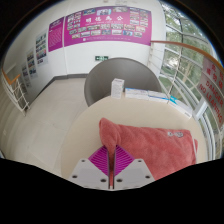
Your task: Fold towel
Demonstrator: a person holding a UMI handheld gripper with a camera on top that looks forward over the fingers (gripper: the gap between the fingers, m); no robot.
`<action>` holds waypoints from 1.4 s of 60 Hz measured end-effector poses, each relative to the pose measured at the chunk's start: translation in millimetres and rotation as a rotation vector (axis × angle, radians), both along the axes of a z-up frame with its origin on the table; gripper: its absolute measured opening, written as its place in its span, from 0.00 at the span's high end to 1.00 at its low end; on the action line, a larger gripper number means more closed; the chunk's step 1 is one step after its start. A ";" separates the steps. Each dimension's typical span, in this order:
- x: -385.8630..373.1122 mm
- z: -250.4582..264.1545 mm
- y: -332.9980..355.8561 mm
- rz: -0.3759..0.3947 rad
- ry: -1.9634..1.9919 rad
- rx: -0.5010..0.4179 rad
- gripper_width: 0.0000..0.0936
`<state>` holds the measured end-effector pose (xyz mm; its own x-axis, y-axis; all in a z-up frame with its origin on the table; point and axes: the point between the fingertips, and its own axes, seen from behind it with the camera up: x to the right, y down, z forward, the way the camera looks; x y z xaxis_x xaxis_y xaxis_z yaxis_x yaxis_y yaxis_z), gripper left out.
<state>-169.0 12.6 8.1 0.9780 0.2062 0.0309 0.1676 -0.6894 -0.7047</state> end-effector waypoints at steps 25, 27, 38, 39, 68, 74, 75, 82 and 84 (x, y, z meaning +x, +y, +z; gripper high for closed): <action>8.8 115.6 15.9 -0.096 0.345 0.102 0.96; 20.0 104.0 15.8 -0.134 0.321 0.072 0.95; 109.1 29.1 0.9 -0.246 0.136 -0.011 0.44; 116.1 28.0 -0.9 -0.251 0.115 -0.010 0.38; 78.7 157.7 -96.2 -0.147 -0.025 0.140 0.08; 56.5 184.9 -136.0 -0.149 -0.026 0.190 0.08; 53.3 190.7 -141.7 -0.151 -0.026 0.193 0.08; 35.6 207.2 -191.2 -0.157 -0.044 0.214 0.08; 32.2 210.9 -204.0 -0.158 -0.051 0.217 0.09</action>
